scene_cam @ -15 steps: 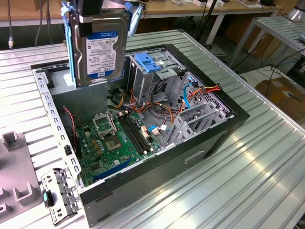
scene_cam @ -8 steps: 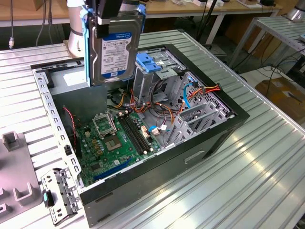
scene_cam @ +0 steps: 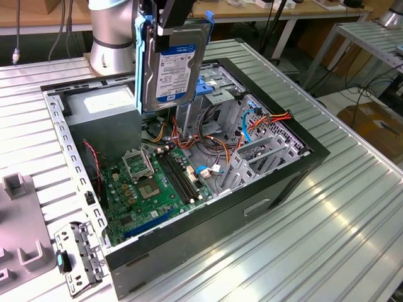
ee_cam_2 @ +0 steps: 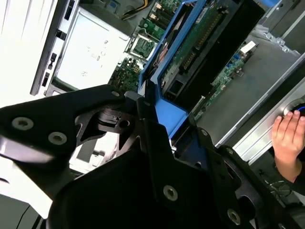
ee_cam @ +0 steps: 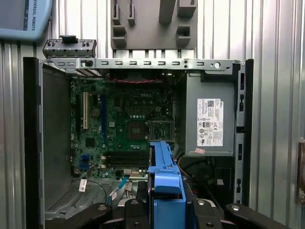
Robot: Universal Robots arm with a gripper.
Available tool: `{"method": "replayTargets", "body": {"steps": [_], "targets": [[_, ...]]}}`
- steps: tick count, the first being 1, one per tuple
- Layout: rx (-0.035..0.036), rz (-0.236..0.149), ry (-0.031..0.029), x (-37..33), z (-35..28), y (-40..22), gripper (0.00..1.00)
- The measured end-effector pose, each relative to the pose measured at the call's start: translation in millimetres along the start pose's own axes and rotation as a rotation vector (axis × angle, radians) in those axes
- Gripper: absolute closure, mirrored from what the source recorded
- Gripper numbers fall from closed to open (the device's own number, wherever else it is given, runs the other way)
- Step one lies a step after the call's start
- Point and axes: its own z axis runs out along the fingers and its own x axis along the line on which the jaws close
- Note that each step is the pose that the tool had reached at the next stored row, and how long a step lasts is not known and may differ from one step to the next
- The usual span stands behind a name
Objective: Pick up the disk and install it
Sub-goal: 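Pick up the disk, then insert the disk into the insertion slot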
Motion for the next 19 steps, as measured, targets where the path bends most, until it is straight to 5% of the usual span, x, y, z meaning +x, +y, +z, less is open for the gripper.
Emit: {"method": "replayTargets", "body": {"steps": [15,19], "targets": [[0.0000,0.000,0.0002,0.2,0.0,-0.9,0.63],[-0.0001,0.000,0.0003,7.4,0.1,-0.8,0.63]]}}
